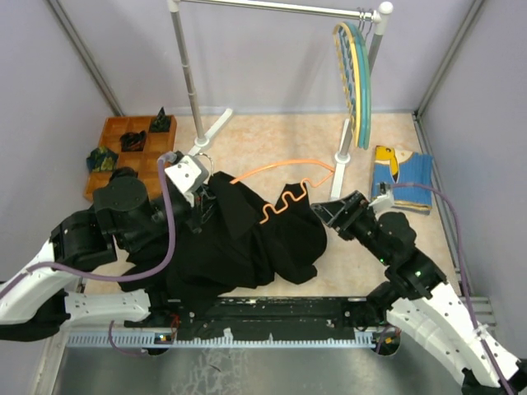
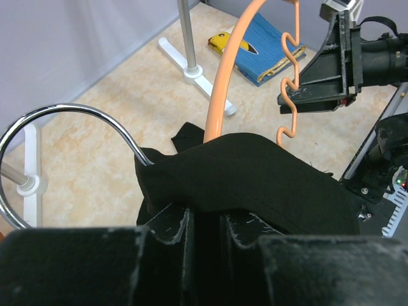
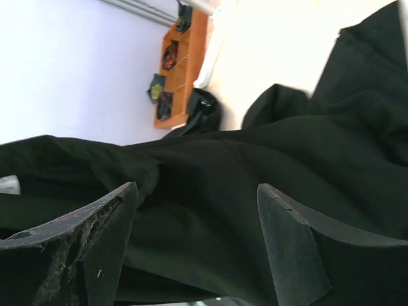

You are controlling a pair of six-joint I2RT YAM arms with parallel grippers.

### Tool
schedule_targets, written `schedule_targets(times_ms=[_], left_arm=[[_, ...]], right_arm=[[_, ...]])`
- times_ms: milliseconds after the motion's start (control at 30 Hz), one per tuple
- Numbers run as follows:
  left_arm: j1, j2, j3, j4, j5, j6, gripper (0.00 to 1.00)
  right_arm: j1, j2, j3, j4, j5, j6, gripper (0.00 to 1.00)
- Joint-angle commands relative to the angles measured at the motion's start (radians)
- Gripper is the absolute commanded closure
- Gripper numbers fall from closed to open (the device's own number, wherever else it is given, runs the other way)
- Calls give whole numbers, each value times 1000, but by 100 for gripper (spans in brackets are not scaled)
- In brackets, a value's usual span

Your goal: Place the shirt on the hanger

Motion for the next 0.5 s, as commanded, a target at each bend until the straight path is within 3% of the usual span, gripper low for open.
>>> schedule_targets(times_ms=[0, 267, 467], left_arm=[[-4, -3, -4, 90, 10, 20, 100], [-3, 9, -7, 110, 16, 28, 100], [-4, 16, -8, 113, 34, 21, 100]], right_arm=[[49, 30, -31, 284, -42, 193, 23], [411, 140, -99, 398, 342, 349, 24], [465, 269, -140, 570, 454, 442, 27]])
